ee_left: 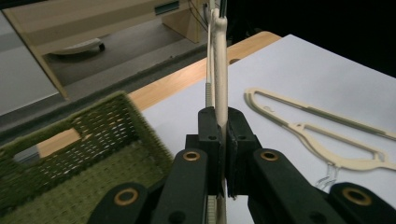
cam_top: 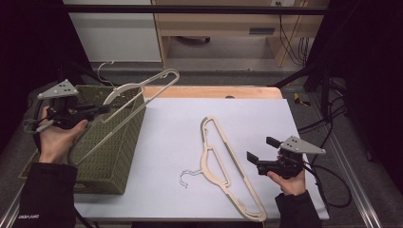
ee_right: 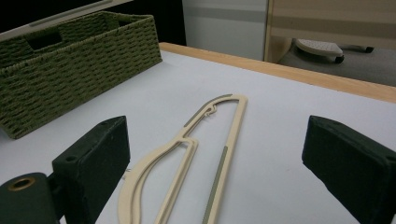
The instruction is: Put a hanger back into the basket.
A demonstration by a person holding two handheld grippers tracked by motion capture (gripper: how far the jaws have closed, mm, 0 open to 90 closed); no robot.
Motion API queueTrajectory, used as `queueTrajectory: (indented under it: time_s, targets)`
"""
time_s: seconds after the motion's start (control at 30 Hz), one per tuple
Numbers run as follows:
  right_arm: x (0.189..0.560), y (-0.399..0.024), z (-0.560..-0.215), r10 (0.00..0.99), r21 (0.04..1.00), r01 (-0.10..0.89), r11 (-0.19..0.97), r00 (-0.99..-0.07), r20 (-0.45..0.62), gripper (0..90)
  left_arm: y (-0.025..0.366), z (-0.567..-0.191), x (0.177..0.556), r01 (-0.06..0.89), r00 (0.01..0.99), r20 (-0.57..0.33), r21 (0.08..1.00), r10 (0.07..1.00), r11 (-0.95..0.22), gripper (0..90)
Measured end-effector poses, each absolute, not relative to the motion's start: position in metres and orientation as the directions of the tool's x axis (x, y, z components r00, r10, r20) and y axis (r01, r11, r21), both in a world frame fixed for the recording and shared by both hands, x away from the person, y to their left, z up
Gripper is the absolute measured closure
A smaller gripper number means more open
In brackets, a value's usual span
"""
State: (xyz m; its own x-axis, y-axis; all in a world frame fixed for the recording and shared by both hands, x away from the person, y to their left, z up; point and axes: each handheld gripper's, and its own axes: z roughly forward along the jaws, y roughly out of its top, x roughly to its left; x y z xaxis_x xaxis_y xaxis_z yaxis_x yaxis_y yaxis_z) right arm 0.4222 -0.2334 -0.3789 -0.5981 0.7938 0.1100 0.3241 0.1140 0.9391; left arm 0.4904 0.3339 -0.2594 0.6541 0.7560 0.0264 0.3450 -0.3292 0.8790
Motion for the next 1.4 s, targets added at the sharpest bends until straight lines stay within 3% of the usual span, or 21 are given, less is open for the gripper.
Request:
queueTrajectory:
  time_s: [0.87, 1.4]
  targets:
    - [0.423, -0.233, -0.380, 0.789, 0.938, 0.322, 0.124, -0.605, 0.104, 6.1, 0.426, -0.295, 0.490, 0.424, 0.537, -0.007, 0.866, 0.843, -0.263, 86.5]
    - [0.423, -0.232, -0.381, 0.793, 0.937, 0.326, 0.128, -0.601, 0.101, 6.1, 0.433, -0.310, 0.497, 0.493, 0.501, 0.018, 0.816, 0.865, -0.302, 86.5]
